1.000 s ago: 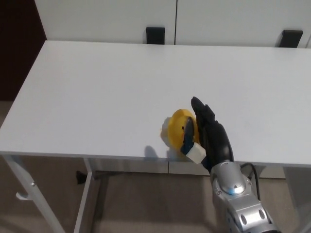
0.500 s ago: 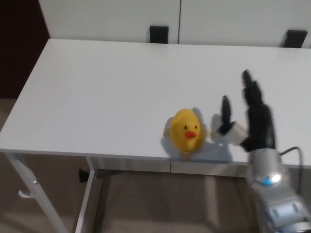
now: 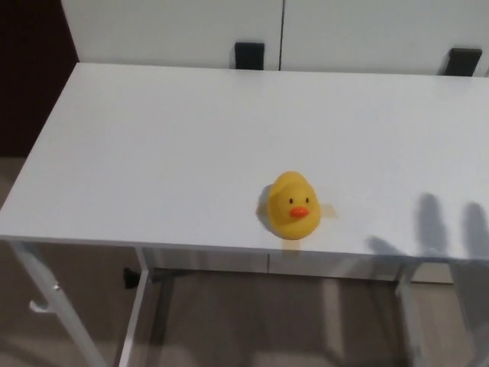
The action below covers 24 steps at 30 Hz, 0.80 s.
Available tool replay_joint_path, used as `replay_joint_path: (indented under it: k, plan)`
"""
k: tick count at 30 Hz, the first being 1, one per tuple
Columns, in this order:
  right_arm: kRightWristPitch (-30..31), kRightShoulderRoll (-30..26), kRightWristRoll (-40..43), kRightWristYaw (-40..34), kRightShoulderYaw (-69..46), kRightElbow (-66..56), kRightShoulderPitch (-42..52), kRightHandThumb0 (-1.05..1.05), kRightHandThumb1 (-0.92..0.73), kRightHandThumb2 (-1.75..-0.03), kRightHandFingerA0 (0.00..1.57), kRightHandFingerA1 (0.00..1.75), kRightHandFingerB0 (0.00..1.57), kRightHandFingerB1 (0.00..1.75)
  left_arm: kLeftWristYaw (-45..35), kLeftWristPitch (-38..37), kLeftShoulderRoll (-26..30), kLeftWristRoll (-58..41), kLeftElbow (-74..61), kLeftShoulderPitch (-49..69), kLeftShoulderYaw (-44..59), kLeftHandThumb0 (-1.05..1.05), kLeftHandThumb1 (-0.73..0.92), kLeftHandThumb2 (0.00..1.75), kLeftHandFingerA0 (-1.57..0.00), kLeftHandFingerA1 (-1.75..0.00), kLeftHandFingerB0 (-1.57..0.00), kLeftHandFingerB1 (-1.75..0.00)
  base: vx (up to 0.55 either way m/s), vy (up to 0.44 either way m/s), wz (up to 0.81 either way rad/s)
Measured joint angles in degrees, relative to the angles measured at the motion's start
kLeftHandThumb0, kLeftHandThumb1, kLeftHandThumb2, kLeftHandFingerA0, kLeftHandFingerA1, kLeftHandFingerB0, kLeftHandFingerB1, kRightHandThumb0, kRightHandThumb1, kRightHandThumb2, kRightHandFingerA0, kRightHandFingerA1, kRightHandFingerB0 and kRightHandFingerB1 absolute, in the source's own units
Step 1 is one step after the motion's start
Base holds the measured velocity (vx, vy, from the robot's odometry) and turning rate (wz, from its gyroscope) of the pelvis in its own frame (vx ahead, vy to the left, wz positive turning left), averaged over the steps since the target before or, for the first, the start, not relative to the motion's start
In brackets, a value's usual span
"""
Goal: The robot uses its right hand to push the yellow duck toy to the center of the white desk.
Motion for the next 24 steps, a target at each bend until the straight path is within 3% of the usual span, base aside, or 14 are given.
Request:
replay_joint_path:
  k: [3, 4, 8, 9, 12, 13, 18, 19, 21, 22, 24]
  plan:
    - [-1.53, -1.25, 3.09, 1.93, -7.31, 1.04, 7.37, -0.42, -0.74, -0.61, 0.00, 0.15, 0.00, 0.21, 0.01, 0.01, 0.08, 0.00, 0.09, 0.57, 0.04, 0.50, -0.40, 1.75, -1.25, -1.06, -1.23, -1.04, 0.00, 0.000, 0.00]
    - [-1.53, -1.25, 3.09, 1.93, -7.31, 1.04, 7.37, -0.44, -0.75, -0.62, 0.00, 0.54, 0.00, 0.22, 0.01, 0.01, 0.08, 0.00, 0.09, 0.57, 0.04, 0.11, -0.04, 0.95, -1.29, -1.19, -1.22, -1.14, 0.00, 0.000, 0.00]
    - [-5.77, -2.73, 6.57, 3.63, -15.74, 9.64, 15.63, -0.44, -0.75, -0.62, 0.00, 0.54, 0.00, 0.22, 0.00, 0.01, 0.08, -0.06, -0.01, 0.43, 0.27, 0.11, -0.04, 0.95, -1.29, -1.19, -1.22, -1.14, 0.00, 0.000, -0.04]
    - [-6.51, -3.09, 7.02, 3.82, -17.48, 12.03, 17.75, -0.32, -0.71, -0.65, 0.19, 0.82, 0.00, 0.33, 0.01, 0.01, 0.11, -0.10, -0.09, 0.34, 0.43, 0.67, -0.36, 1.75, -1.22, -1.06, -1.24, -1.07, 0.00, 0.000, 0.00]
    - [-7.54, -3.72, 8.08, 4.16, -21.05, 17.56, 22.74, -0.32, -0.71, -0.65, 0.19, 0.82, 0.00, 0.33, 0.01, 0.02, 0.15, -0.19, -0.10, 0.60, 0.76, 0.67, -0.36, 1.75, -1.22, -1.06, -1.24, -1.07, 0.00, 0.000, 0.00]
    - [-7.55, -3.82, 8.09, 4.14, -21.17, 18.15, 23.05, -0.22, -0.70, -0.71, 0.16, 0.71, 0.01, 0.48, 0.01, 0.01, 0.15, -0.19, -0.10, 0.68, 0.77, 0.45, -0.39, 1.75, -1.23, -1.07, -1.21, -1.06, 0.00, 0.000, 0.00]
    - [-8.74, -5.67, 8.30, 3.92, -22.40, 27.34, 25.48, -0.22, -0.70, -0.71, 0.16, 0.71, 0.01, 0.48, 0.01, 0.02, 0.19, -0.16, -0.06, 0.66, 0.77, 0.45, -0.39, 1.75, -1.23, -1.07, -1.21, -1.06, 0.00, 0.000, 0.00]
    - [-9.37, -6.19, 8.58, 3.93, -22.58, 32.11, 25.80, -0.07, -0.57, -1.11, 0.19, 0.61, 0.08, 0.53, 0.01, 0.02, 0.19, -0.15, -0.07, 0.73, 0.75, 0.44, -0.38, 1.71, -1.25, -1.07, -1.15, -1.04, 0.00, 0.000, 0.00]
    - [-9.89, -6.56, 8.82, 4.00, -22.66, 35.04, 25.80, -0.07, -0.57, -1.11, 0.19, 0.61, 0.08, 0.53, 0.01, 0.02, 0.18, -0.14, -0.08, 0.74, 0.73, 0.44, -0.38, 1.71, -1.25, -1.07, -1.15, -1.04, 0.00, 0.000, 0.00]
    - [-10.42, -6.80, 9.09, 4.16, -22.84, 37.37, 25.82, -0.09, -0.51, -0.92, 0.73, 0.56, 0.41, 0.52, 0.02, 0.02, 0.19, -0.13, -0.07, 0.78, 0.74, 0.45, -0.41, 1.75, -1.22, -1.08, -1.27, -1.13, 0.00, 0.000, 0.00]
    - [-10.84, -6.99, 9.29, 4.31, -23.07, 39.02, 25.82, -0.09, -0.51, -0.92, 0.73, 0.56, 0.41, 0.52, 0.02, 0.02, 0.19, -0.13, -0.06, 0.78, 0.74, 0.45, -0.41, 1.75, -1.22, -1.08, -1.27, -1.13, 0.00, 0.000, 0.00]
